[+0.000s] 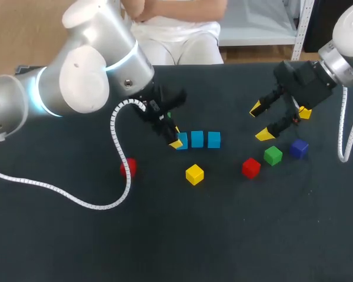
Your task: Place the blue cubes, place green cubes on the blue cubes, place the yellow cubes on the green cubes, then place the red cubes on the yellow cubes, and place purple cube on the red cubes.
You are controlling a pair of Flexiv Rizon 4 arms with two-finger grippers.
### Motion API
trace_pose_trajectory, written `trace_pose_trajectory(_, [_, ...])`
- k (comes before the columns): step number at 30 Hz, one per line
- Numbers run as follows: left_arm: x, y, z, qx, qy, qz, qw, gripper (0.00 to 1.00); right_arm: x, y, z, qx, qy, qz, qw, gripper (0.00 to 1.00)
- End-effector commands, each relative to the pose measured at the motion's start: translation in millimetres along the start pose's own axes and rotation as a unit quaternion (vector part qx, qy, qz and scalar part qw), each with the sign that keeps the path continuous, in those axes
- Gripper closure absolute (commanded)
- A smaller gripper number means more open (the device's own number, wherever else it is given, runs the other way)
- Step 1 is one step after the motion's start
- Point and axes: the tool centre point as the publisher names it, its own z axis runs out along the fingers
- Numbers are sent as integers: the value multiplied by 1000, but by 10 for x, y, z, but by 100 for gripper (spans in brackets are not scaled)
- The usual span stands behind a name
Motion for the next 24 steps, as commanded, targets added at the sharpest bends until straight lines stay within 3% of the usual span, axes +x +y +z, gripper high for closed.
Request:
trace_pose_trajectory(1, [10, 14, -10, 0, 0, 0, 1000, 97, 3, 13, -4, 1, -1, -1, 1000, 0])
trace_pose_trajectory(24, [2, 77, -8, -1, 4, 4, 1000, 100, 3, 13, -4, 1, -1, -1, 1000, 0])
